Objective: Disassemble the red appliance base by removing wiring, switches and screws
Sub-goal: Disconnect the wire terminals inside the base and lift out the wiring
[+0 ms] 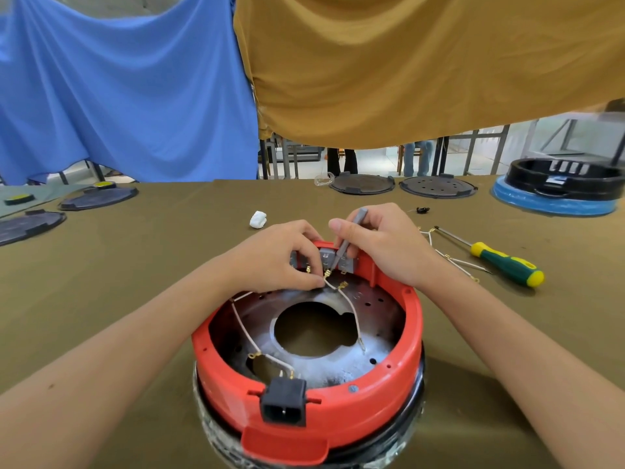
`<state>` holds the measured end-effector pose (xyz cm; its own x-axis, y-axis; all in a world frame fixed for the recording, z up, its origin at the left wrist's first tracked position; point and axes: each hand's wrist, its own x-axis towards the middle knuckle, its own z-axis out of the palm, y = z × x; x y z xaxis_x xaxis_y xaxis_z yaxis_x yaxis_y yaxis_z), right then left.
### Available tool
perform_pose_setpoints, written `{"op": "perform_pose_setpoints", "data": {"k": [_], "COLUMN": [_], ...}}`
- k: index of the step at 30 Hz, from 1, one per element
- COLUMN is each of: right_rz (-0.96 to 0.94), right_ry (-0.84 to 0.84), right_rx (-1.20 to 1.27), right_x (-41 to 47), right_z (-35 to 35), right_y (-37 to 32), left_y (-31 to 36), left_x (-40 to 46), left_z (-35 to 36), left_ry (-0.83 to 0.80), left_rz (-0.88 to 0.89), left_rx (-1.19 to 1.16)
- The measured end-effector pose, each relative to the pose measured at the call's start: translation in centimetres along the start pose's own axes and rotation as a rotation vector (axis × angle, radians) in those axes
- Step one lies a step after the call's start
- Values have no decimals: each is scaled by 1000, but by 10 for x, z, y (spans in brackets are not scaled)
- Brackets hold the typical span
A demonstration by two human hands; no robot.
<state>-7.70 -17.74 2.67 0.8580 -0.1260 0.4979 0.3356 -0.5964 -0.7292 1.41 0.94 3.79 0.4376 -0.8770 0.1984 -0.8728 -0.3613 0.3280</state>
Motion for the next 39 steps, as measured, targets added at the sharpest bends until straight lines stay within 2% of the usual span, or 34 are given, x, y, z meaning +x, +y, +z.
{"op": "perform_pose_setpoints", "data": {"k": [12, 24, 33, 37, 39], "right_rz": [57, 20, 31, 30, 33], "right_ry": [101, 59, 77, 29, 14], "right_rx": [145, 157, 205, 245, 262], "right_x": [0, 0, -1, -4, -4], "right_z": [1, 1, 1, 0, 0], "right_y": [2, 5, 3, 4, 5], "left_y": [4, 5, 6, 8, 9], "left_x": [-2, -2, -5, -9, -16], "left_z": [-1, -1, -4, -11, -19], "left_ry": [19, 32, 128, 178, 156], "left_rz": [-7, -8, -12, -73, -120], "left_rx": [-55, -36, -110, -188, -116]}}
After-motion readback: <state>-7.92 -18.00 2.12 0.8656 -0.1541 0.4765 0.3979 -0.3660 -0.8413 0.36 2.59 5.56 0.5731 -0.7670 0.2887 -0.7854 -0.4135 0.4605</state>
